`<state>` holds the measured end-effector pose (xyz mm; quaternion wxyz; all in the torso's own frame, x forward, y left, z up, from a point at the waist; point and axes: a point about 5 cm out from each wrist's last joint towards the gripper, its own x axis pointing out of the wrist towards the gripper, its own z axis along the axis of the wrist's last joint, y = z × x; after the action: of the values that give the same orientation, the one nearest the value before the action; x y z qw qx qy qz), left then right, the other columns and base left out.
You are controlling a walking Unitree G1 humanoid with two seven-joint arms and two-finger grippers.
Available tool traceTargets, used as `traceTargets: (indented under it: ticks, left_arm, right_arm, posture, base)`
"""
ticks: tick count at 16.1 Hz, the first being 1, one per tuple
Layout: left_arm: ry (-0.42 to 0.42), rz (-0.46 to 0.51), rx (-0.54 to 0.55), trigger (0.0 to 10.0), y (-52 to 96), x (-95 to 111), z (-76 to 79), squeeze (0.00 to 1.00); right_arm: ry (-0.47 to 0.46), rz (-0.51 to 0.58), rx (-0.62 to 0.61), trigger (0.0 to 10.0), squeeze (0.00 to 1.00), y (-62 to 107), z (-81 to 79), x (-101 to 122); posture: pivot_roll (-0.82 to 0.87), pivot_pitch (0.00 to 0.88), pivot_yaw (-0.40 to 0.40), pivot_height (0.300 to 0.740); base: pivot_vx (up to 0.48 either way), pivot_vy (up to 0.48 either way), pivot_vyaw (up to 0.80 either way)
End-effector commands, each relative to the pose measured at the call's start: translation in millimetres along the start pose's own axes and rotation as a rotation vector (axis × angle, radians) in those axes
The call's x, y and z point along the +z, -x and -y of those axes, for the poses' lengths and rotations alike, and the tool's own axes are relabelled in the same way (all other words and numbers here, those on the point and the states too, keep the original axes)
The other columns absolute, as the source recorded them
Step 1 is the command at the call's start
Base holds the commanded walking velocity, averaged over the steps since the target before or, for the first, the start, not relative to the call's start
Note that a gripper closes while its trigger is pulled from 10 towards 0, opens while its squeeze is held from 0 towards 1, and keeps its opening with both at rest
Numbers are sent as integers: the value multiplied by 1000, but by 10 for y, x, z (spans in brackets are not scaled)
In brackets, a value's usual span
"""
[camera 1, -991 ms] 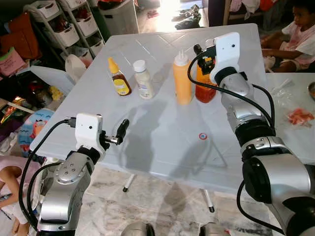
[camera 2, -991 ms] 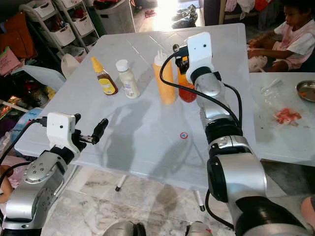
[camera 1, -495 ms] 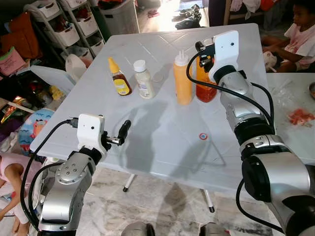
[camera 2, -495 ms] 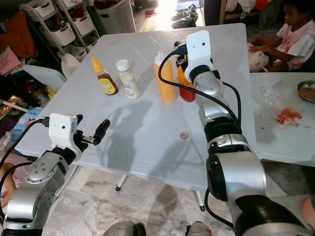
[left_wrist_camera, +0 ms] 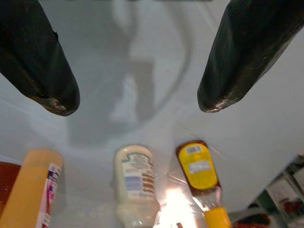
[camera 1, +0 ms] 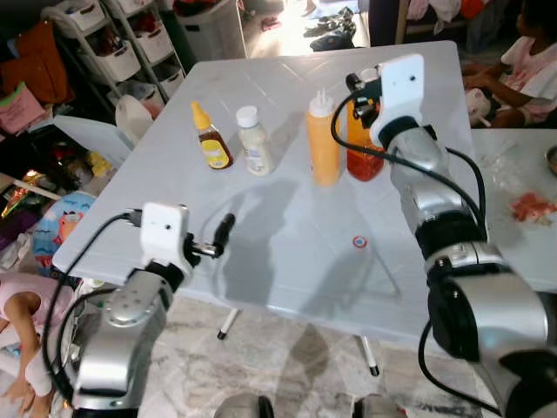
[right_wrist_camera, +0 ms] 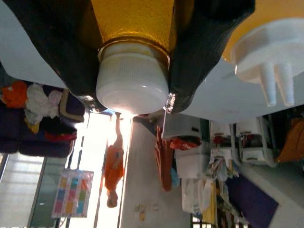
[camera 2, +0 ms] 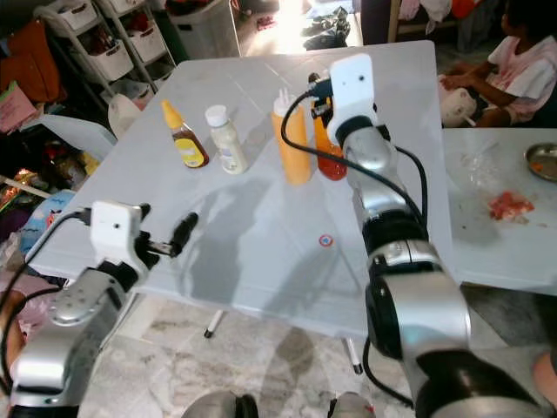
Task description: Restocking fridge
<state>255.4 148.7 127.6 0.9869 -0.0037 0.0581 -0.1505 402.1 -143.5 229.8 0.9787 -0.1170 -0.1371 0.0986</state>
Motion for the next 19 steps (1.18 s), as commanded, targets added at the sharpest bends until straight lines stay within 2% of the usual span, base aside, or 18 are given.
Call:
traceTargets:
  ticks: [1,2,4,5,6,7,8,13,16,19]
  left_arm:
    - [-5,-17,18,10000,-17,-38,-20,0]
    - [7,-18,19,10000,-37,-45,0,0]
    - [33,-22,16,10000,-86,-72,43,0]
    - [48,-30,5,10000,-109,-96,69,0]
    - [65,-35,-8,10000,-129,-115,94,0]
    - [77,-38,-12,10000,-169,-149,131,0]
    - [91,-21,-5,10000,-206,-151,156,0]
    - [96,10,48,10000,-319,-186,105,0]
    - [106,23,65,10000,-408,-201,89,0]
    - [111,43,57,10000,-478,-186,139,0]
  right_arm:
    - [-8,15,-6,0,0,42,-16,14]
    - [-11,43,-20,0,0,101,20,37]
    - [42,63,20,0,0,285,55,22]
    - [70,57,34,1686,0,376,71,10]
    - [43,45,33,4667,0,442,85,12]
    - [46,51,10,10000,0,569,112,70]
    - [10,57,-26,10000,0,675,129,103]
    - [-82,-103,-163,10000,0,1184,32,-140]
    - [-85,-120,-198,10000,0,1210,-18,-94]
    - [-49,-95,-254,10000,0,1106,64,1]
  posture:
    - [61,28,172,740]
    - [57,24,170,740]
    - [22,13,168,740]
    - [-14,4,164,740]
    - [-20,2,164,740]
    - [-59,0,162,740]
    - [-71,0,161,740]
    - [-140,0,146,740]
    - [-174,0,151,740]
    - [-179,0,138,740]
  base:
    - [0,0,0]
    - [0,0,0]
    - [0,0,0]
    - [0,0,0]
    - [0,0,0]
    - [0,0,0]
    - [0,0,0]
    - [0,0,0]
    - [0,0,0]
    - [0,0,0]
